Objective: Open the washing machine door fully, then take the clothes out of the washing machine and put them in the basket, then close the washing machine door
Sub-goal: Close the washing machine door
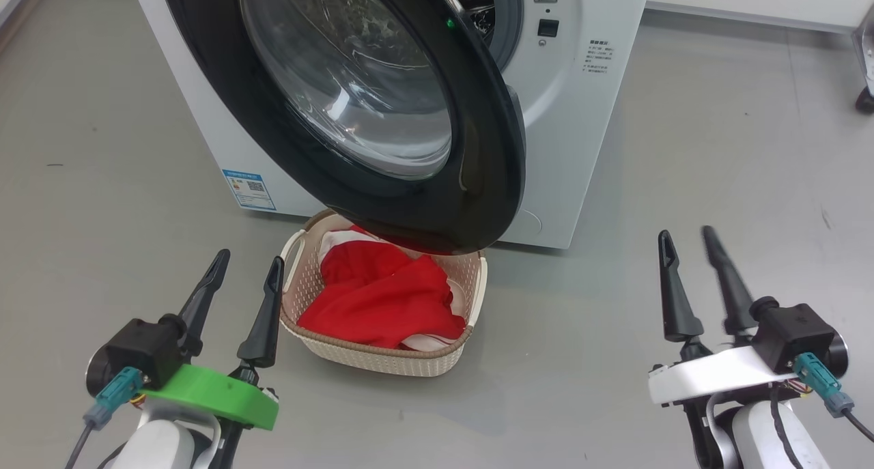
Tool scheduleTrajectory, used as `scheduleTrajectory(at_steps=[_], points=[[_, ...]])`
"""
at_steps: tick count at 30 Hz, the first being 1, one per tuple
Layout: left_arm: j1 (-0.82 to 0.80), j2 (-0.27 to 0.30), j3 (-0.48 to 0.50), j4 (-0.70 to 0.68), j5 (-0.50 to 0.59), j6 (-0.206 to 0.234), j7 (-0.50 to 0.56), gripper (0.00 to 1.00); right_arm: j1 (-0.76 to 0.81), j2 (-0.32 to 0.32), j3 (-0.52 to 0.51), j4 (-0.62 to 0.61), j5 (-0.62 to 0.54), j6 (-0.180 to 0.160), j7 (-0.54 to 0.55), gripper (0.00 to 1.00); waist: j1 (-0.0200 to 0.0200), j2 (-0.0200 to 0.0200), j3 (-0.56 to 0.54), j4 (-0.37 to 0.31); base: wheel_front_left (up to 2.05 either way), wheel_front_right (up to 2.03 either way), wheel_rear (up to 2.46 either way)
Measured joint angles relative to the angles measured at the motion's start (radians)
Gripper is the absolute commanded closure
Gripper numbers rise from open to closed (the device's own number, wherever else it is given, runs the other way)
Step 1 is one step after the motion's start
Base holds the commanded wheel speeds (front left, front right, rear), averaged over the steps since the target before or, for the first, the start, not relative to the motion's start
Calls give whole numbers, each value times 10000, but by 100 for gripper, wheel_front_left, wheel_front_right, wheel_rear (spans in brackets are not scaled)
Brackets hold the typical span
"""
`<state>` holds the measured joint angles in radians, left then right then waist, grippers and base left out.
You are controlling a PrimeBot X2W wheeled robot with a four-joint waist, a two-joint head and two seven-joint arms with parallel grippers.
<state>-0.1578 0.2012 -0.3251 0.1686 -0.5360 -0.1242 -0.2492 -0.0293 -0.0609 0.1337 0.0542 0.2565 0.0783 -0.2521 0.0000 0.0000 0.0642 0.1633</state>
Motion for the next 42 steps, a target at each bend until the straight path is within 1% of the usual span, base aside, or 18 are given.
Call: scheduleTrajectory(at_steps=[3,6,13,23,29,34,42], points=[[2,-44,8,-115,8,0,0,0,-21,-40,272,-242,-150,98,0,100,0,0,80,9,0,0,0],[1,-136,8,-211,25,0,-2,0,-104,-226,663,-483,-320,236,0,100,0,0,223,31,0,0,0],[-29,-316,-90,-382,111,0,-2,0,-878,-882,1739,-479,-757,437,40,100,0,0,762,183,0,0,0],[-478,-621,-359,-614,128,0,-2,0,-2290,-1720,2897,-274,-920,439,539,100,0,0,1602,594,0,0,0],[-763,-750,-410,-732,190,0,-17,0,-3205,-2201,3722,-169,-704,439,763,100,0,0,2144,930,0,0,0],[-965,-911,-468,-805,188,0,-17,0,-3968,-2472,3939,-42,-541,439,872,100,0,0,2634,1196,0,0,0],[-1359,-1012,-460,-905,188,0,-21,0,-4841,-2951,3814,291,-203,441,988,100,0,0,3419,1548,0,0,0]])
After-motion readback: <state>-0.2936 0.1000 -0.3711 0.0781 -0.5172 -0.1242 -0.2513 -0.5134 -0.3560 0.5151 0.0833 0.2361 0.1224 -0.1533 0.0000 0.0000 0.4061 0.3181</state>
